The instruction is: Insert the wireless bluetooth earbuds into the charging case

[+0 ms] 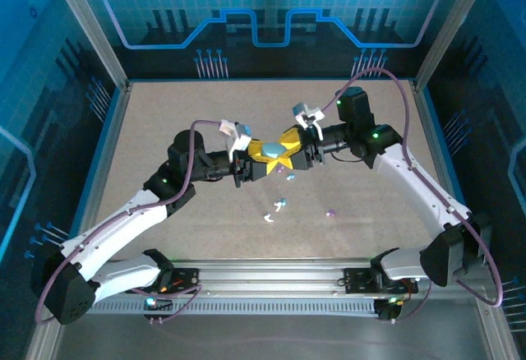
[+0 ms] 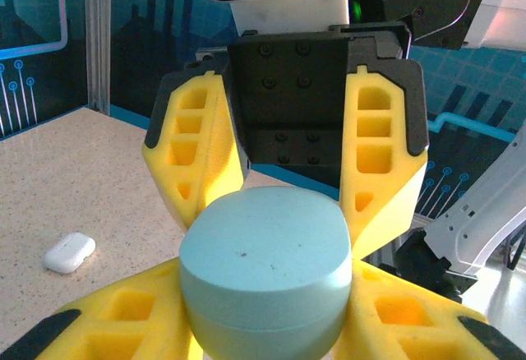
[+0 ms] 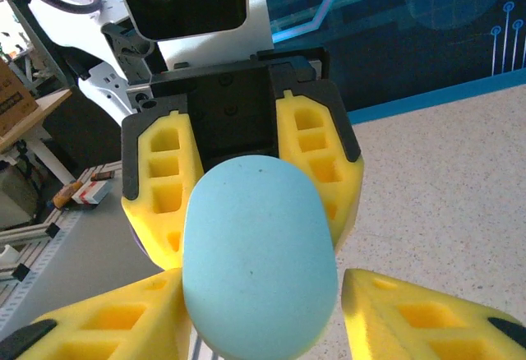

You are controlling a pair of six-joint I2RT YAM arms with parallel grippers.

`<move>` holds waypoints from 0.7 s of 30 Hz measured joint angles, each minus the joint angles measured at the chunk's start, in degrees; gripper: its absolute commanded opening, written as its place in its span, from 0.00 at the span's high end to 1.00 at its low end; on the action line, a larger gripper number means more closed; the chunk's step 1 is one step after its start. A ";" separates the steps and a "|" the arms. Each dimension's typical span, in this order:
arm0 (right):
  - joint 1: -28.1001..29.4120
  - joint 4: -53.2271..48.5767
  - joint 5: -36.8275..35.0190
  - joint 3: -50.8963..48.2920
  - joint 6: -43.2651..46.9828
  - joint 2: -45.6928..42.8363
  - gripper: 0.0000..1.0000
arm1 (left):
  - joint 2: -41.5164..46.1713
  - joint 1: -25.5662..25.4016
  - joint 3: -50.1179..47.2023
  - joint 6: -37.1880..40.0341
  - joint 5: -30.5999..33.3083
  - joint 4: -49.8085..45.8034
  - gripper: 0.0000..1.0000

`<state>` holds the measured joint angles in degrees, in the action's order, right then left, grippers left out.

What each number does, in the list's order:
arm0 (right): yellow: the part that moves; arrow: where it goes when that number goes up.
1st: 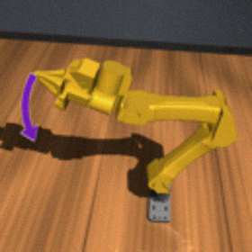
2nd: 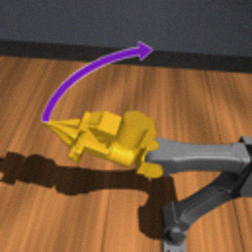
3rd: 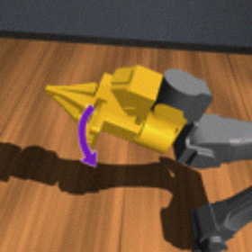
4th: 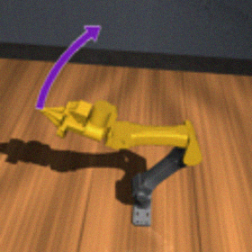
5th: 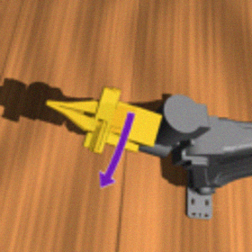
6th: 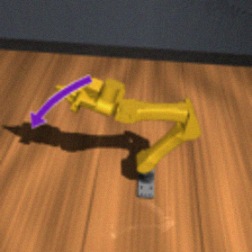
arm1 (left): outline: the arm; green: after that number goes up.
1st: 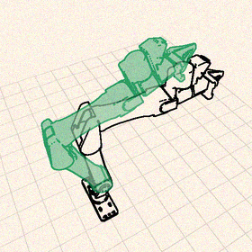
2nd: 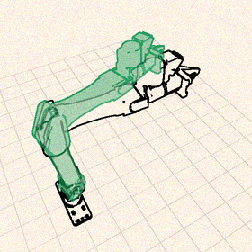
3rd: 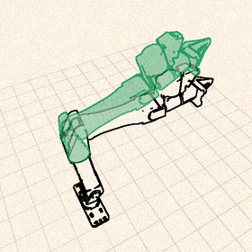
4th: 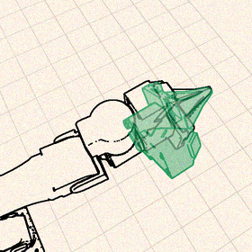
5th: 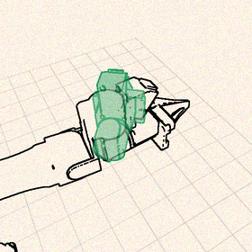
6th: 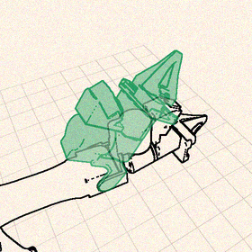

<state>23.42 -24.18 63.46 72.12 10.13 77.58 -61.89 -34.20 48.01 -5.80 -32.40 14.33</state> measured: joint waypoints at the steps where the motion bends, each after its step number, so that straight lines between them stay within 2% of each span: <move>1: -0.22 0.00 0.02 0.00 -0.33 0.00 0.49 | -0.02 0.02 0.09 0.04 0.02 -0.17 0.77; 7: -0.85 -0.46 -0.13 1.18 -2.43 0.02 0.48 | -0.11 0.02 0.17 0.22 0.17 -0.57 0.78; 14: -0.87 -1.14 -3.67 2.60 -2.86 0.11 0.48 | -0.50 0.28 0.17 0.20 0.20 -0.92 0.77; 21: 0.20 -0.22 -9.68 2.62 -2.01 -0.33 0.57 | -2.23 0.39 0.17 -0.04 -0.24 -1.38 0.76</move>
<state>23.62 -24.40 53.78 74.74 8.12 77.25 -64.12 -33.80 48.18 -5.85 -32.64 12.95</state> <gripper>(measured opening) 0.457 0.374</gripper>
